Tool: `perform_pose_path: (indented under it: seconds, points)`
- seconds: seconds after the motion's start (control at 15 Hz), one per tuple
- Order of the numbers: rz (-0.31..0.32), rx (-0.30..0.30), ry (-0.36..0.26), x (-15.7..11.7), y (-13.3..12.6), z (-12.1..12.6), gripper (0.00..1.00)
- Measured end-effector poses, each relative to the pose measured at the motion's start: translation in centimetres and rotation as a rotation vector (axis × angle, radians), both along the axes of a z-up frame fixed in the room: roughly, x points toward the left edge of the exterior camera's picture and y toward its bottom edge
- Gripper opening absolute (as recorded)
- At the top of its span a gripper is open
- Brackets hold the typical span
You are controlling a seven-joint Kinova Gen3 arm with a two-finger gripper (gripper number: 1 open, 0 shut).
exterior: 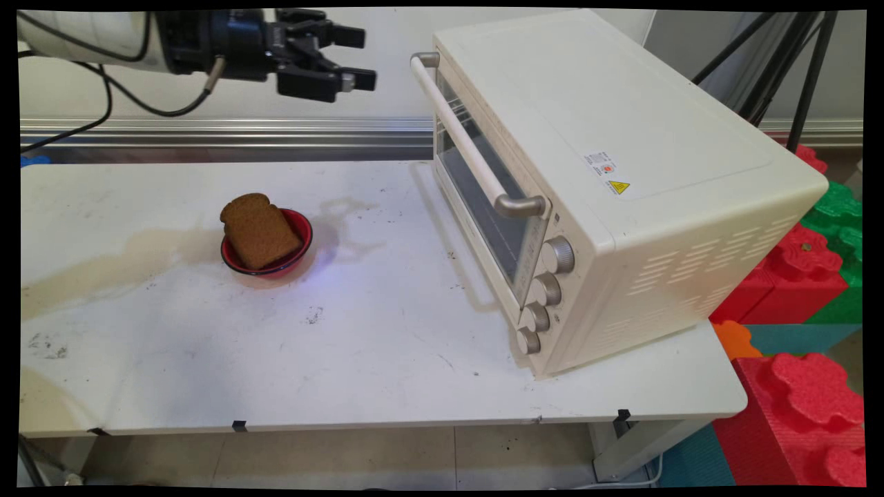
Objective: Open the oven
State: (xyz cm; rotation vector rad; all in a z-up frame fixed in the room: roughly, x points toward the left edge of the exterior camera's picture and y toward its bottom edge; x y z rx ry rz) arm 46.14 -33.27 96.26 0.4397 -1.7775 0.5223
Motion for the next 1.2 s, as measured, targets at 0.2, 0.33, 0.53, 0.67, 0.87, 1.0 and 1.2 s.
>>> perform_pose_path:
  seconds: [0.2,0.33,0.53,0.67,0.87,1.0,1.2]
  points:
    - [-0.006,-0.005,-0.002,-1.5,-0.8,0.2,1.00]
    - [-0.008,-0.010,-0.008,-2.5,-1.4,0.2,1.00]
    - [-0.014,-0.020,-0.032,-3.9,-2.3,0.1,1.00]
    - [-0.021,-0.028,-0.058,-5.1,-2.9,-0.1,1.00]
    - [-0.028,-0.033,-0.085,-6.3,-3.5,-0.4,1.00]
    - [-0.029,-0.034,-0.097,-6.9,-3.8,-0.6,1.00]
    - [-0.031,-0.033,-0.112,-7.7,-4.1,-0.8,1.00]
